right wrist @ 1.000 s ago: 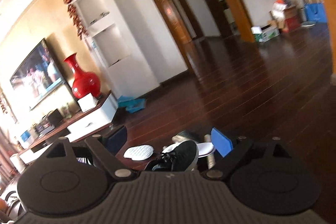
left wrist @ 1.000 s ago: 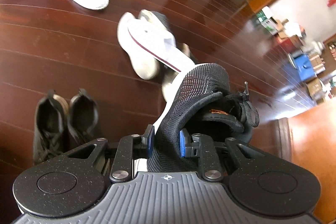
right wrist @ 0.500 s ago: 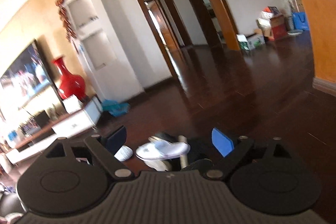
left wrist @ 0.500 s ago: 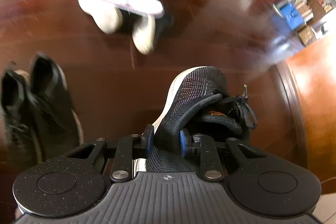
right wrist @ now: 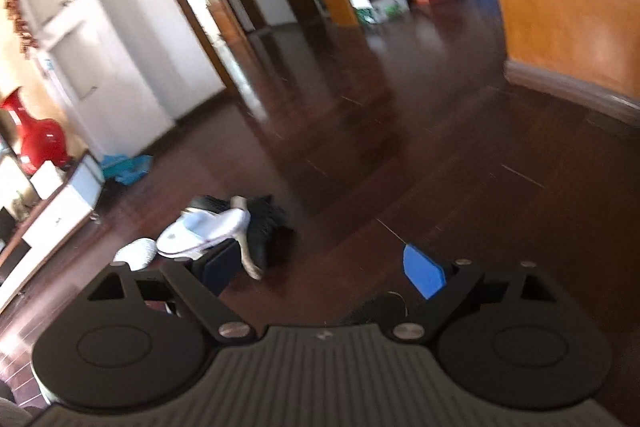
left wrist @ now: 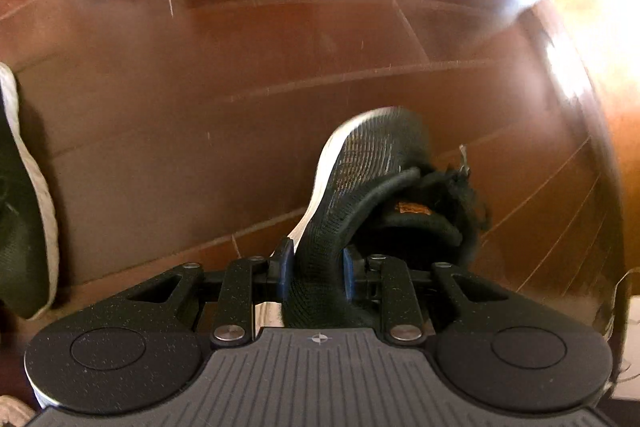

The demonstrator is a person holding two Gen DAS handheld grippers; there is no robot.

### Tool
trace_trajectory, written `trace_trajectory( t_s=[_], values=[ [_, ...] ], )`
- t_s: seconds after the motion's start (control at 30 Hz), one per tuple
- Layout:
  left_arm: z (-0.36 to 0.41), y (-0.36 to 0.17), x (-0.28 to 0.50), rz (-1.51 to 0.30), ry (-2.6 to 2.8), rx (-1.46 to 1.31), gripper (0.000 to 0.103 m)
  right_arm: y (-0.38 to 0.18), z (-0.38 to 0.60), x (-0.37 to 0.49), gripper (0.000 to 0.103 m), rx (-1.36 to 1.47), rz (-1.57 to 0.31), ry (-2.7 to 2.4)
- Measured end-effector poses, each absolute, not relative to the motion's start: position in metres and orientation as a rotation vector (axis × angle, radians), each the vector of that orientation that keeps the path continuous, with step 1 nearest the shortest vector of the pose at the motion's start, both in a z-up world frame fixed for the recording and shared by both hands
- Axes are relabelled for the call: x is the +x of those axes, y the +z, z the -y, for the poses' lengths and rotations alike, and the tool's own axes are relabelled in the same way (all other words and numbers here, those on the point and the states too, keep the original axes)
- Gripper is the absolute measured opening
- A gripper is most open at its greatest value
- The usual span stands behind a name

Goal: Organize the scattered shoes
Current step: 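Carry the held sneaker with the left tool to the paired black sneakers, then open the left tool while the right tool grasps the same sneaker's heel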

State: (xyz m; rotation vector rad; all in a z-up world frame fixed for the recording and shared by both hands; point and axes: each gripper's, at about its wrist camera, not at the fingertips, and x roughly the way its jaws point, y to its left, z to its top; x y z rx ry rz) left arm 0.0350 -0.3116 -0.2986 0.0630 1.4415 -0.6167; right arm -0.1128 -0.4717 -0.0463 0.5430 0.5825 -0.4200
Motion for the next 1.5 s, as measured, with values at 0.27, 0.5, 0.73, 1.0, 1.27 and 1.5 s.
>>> trace_trajectory(
  t_s=[0.27,0.5,0.73,1.0,1.27,1.5],
  values=[
    [0.295,-0.323,0.023,-1.468,-0.593,0.159,0.023,-0.052,0.466,-0.11,0.091,0.52,-0.616,-0.404],
    [0.282,-0.318,0.022,-1.482,-0.612,0.187,0.027,-0.062,0.462,-0.11,0.091,0.491,-0.65,-0.407],
    [0.274,-0.296,0.024,-1.471,-0.609,0.221,0.072,-0.07,0.458,-0.103,0.091,0.435,-0.684,-0.404],
    [0.246,-0.233,0.053,-1.411,-0.514,0.177,0.082,-0.079,0.452,-0.098,0.091,0.38,-0.755,-0.37],
    [0.23,-0.162,0.061,-1.348,-0.513,0.228,0.085,-0.106,0.43,-0.091,0.091,0.268,-0.917,-0.332],
    [0.234,-0.179,0.06,-1.342,-0.507,0.264,0.085,-0.128,0.417,-0.087,0.091,0.188,-0.978,-0.358]
  ],
)
